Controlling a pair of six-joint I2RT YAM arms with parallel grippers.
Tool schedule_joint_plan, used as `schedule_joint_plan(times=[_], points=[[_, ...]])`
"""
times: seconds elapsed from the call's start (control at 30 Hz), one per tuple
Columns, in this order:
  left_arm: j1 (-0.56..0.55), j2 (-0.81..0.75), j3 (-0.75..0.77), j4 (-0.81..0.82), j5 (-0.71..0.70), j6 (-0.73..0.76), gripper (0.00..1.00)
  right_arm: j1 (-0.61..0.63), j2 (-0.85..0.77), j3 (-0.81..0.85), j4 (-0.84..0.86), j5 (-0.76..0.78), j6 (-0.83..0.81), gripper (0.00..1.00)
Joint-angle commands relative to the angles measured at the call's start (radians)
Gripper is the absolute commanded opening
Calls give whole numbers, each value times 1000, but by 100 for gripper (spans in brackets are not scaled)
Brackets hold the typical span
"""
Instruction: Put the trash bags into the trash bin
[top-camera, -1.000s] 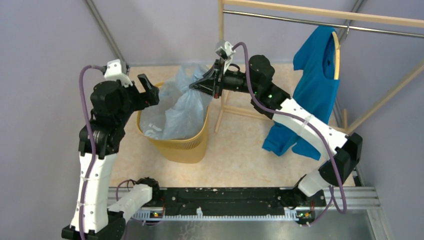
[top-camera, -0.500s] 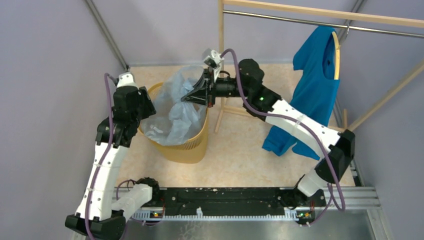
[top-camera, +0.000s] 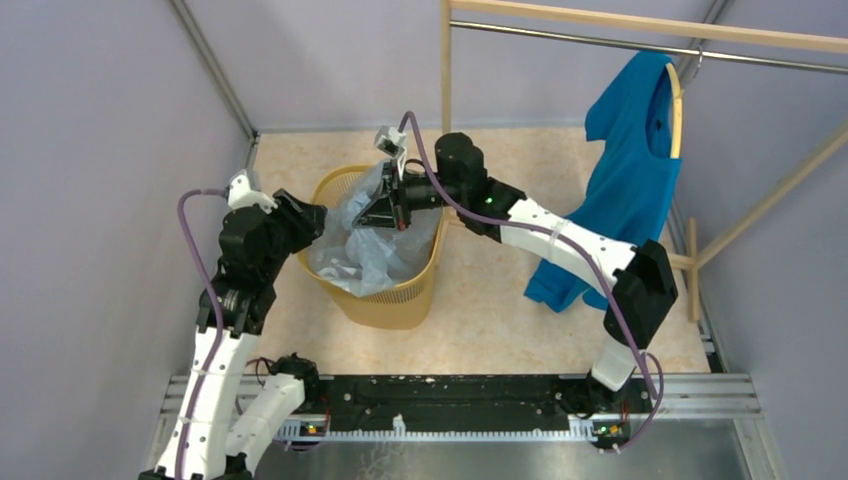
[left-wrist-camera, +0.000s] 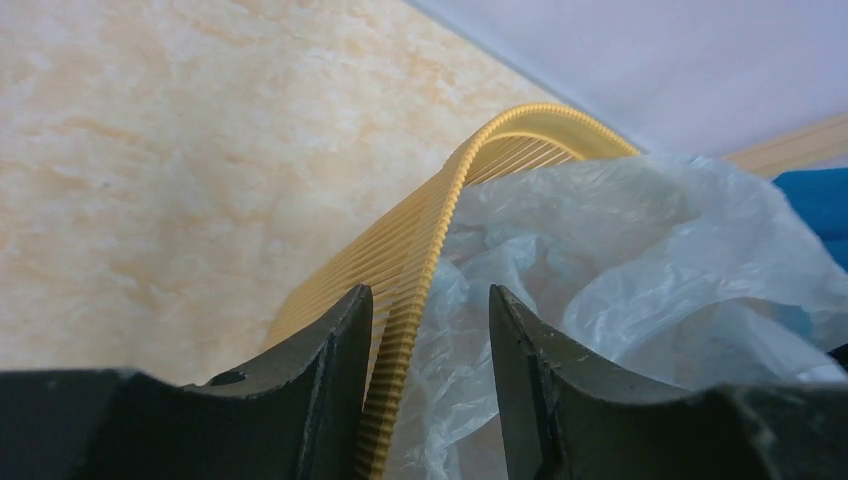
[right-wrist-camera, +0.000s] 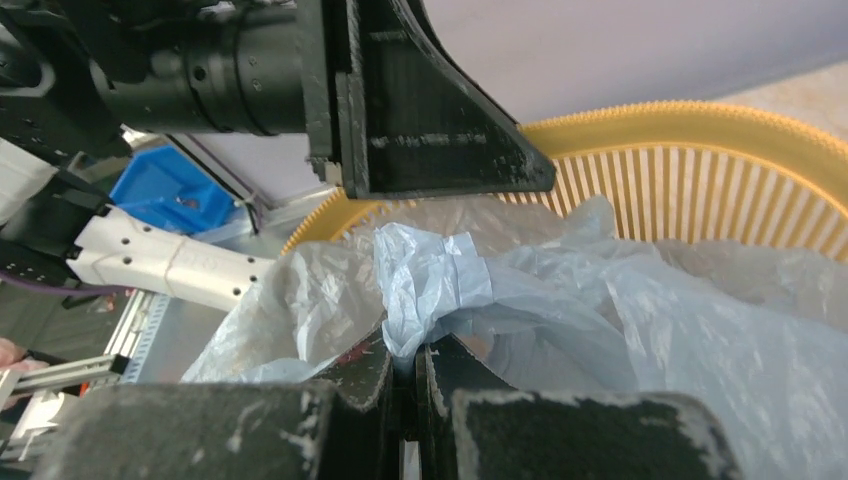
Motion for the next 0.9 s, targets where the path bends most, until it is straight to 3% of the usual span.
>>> schedule_joint_plan(times=[0.0,0.17,0.3,0.43,0.73,0.87], points=[[-7,-17,-76,56,120,-149,49,-18,-108,-40,-54,69,-73,0],[-7,-31,-20,15,68,-80,55,-30,-175,-72,-60,74,-34,0],[-7,-43,65,-8,53,53,81,-30,-179,-73,-22,51,22,0],[-7,-68,159,14,260,201,96,-30,-181,-76,12,87,113,0],[-7,-48,143,220,855,219,99,-31,-277,-136,165,161,324,8],[-7,-48,152,252,886,240,99,-30,-321,-159,185,164,350,10]])
